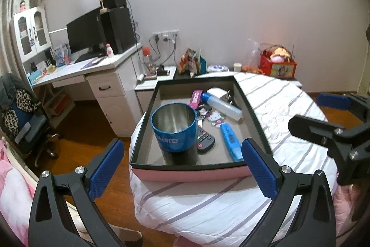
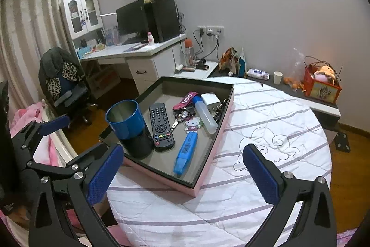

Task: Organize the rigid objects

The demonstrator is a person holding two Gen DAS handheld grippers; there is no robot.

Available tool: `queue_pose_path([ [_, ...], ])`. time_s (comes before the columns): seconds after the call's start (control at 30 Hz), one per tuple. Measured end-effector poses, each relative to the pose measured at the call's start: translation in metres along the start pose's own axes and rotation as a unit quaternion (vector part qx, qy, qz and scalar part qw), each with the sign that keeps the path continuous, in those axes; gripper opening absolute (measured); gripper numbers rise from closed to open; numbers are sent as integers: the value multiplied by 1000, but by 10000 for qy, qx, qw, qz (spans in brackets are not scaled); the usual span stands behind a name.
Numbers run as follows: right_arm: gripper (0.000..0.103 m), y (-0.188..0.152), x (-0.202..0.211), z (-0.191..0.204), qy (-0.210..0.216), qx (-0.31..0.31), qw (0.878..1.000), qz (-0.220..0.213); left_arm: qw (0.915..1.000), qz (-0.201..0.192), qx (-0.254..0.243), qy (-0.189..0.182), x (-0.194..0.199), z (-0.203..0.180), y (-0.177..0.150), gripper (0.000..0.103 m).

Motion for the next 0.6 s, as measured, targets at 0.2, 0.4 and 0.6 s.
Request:
queue_pose_path([
  [0.2, 103, -4, 16, 8, 52, 141, 9997, -208, 9996, -258, 51, 124, 18, -7, 5, 102],
  [0.4, 103, -5, 34, 14, 48, 347, 9983, -461, 9962, -746, 222, 390, 43, -6, 11, 102],
  [0.6, 103, -9, 50, 17, 63, 392, 9954, -871, 9950, -850, 329, 409, 57, -5, 8, 103],
])
Point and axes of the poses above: each gripper's, at about its wrist camera, not at the fingertips, and x roughly against the way its jaws point, z to its left, y to its top, the point moved 2 cm from there along -x, roughly the way its jaws point, and after that the axes turned 13 degrees about y, right-handed, at the moved point
